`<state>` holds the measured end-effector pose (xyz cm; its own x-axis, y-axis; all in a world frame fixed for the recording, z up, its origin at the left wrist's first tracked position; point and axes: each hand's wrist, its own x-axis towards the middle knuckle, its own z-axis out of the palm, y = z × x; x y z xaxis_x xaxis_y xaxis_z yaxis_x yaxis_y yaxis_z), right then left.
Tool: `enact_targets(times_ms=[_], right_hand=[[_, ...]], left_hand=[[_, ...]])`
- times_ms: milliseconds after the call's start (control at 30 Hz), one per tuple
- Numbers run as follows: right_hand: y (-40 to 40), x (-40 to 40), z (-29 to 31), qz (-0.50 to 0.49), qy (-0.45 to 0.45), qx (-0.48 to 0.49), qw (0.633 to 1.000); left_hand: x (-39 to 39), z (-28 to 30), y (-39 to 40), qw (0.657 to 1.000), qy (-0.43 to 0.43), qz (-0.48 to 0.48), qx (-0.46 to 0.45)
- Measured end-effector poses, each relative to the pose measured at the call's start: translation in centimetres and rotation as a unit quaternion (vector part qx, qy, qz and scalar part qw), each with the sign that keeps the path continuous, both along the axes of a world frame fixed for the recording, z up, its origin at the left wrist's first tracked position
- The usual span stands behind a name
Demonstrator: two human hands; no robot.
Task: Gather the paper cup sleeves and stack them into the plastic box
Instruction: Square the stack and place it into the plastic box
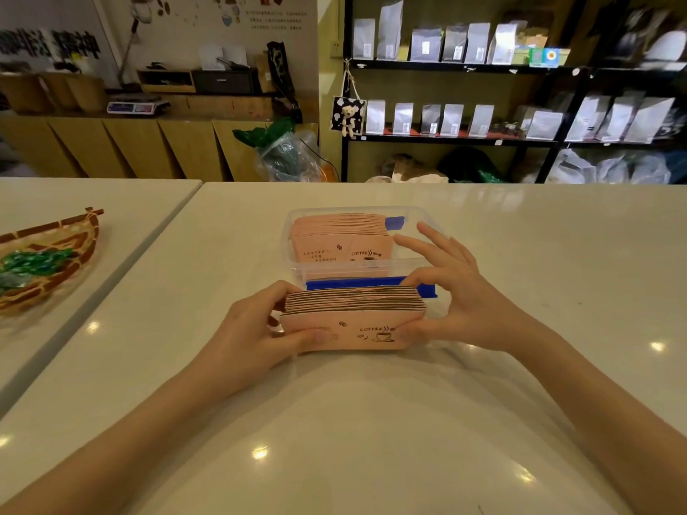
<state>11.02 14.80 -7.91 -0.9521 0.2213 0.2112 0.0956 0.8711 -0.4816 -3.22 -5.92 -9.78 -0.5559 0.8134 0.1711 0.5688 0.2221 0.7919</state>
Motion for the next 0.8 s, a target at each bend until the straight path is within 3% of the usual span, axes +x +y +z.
enact_targets(times_ms=[133,400,567,800], right_hand=[[-0.4,0.1,0.2,0.005,-0.04,0.008,0.999],[-1.1,1.8,0.3,0.001,-0.012,0.053,0.999],[-1.2,1.9,-0.1,-0.06,0.023,0.065,0.996],[-2.4,1.0,-1.7,0.001,-0.003,-0.129,0.992]], left_hand=[[-0.1,0.5,-0.2,1.0,0.009,-0.014,-0.025],[-0.2,0.1,-0.2,0.999,-0.018,-0.013,-0.048],[0.1,-0.2,-0.1,0.999,-0.024,-0.008,-0.047],[1.0,-0.9,0.3,0.999,-0.039,0.017,-0.022]])
